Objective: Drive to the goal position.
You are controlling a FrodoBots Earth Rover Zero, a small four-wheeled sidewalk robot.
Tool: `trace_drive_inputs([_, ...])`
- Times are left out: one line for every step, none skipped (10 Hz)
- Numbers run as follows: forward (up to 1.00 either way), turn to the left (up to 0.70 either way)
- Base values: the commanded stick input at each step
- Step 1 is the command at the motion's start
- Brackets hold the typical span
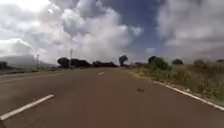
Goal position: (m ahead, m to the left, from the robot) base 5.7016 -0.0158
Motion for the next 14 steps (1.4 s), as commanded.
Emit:
trace_drive_inputs([1.0, 0.0])
trace_drive_inputs([1.0, 0.0])
trace_drive_inputs([1.0, 0.0])
trace_drive_inputs([1.0, 0.0])
trace_drive_inputs([1.0, 0.0])
trace_drive_inputs([1.0, 0.0])
trace_drive_inputs([1.0, 0.0])
trace_drive_inputs([1.0, 0.0])
trace_drive_inputs([1.0, 0.0])
trace_drive_inputs([1.0, 0.0])
trace_drive_inputs([1.0, 0.0])
trace_drive_inputs([1.0, 0.0])
trace_drive_inputs([1.0, 0.0])
trace_drive_inputs([1.0, 0.0])
